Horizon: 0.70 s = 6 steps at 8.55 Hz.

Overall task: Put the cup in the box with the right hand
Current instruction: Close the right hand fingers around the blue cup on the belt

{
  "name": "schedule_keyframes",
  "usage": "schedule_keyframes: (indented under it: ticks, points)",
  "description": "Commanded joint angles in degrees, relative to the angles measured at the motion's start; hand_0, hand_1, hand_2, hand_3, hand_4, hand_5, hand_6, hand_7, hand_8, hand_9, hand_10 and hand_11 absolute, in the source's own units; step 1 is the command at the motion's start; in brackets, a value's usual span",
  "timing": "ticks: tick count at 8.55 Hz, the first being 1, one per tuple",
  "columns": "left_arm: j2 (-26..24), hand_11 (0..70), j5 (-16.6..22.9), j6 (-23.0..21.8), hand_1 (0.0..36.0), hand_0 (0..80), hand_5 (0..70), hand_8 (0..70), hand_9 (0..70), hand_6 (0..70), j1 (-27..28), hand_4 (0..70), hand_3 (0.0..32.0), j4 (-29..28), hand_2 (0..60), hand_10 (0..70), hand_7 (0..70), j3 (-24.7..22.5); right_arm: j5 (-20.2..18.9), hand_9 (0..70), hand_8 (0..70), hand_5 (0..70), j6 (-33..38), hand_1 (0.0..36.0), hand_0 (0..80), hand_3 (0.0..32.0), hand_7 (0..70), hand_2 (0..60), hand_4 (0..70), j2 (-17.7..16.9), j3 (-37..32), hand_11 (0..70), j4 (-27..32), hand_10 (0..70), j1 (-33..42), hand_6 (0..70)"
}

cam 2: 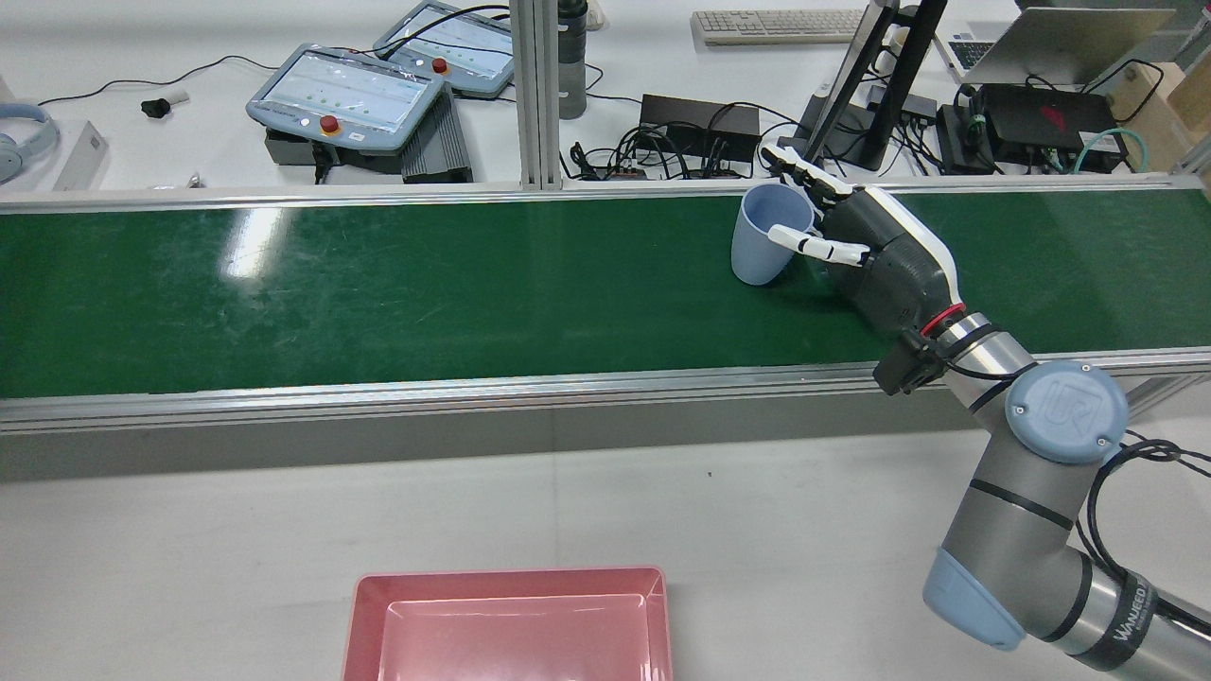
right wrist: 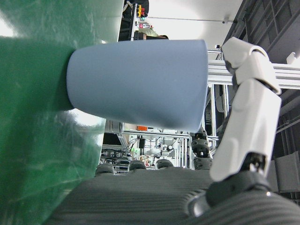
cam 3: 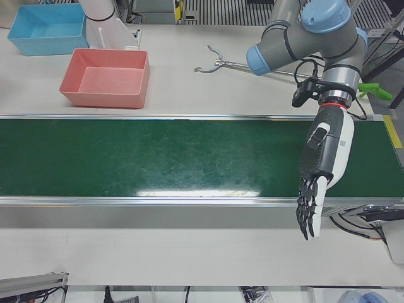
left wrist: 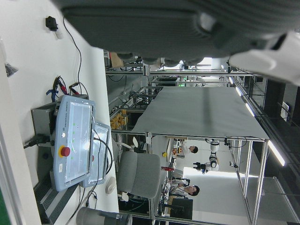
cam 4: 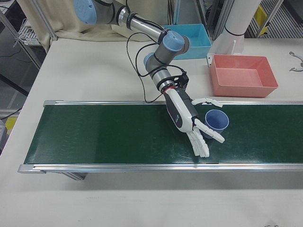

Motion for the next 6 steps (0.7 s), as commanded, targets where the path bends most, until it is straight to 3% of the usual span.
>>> schedule_keyframes:
  ticks: [1,6]
  points:
    - [0.00,0.0,0.04,0.00,0.0,0.0,0.0,0.0,0.0,0.0,0.00,0.0,0.0,0.00,0.0,0.0,0.0,-0.02,0.03,0.0,0.0,5.3,0.09,25.3,49.5,0.0,0.0,23.6,0.0,-0.09,0.09,0.0,-0.39,0.0,-0.44,0.0]
    - [0.00,0.0,0.04,0.00,0.0,0.0,0.0,0.0,0.0,0.0,0.08,0.0,0.0,0.00,0.0,0.0,0.0,-0.02,0.12,0.0,0.0,5.7,0.09,26.4,49.7,0.0,0.0,26.9,0.0,0.17,-0.53,0.0,-0.13,0.0,-0.62,0.0]
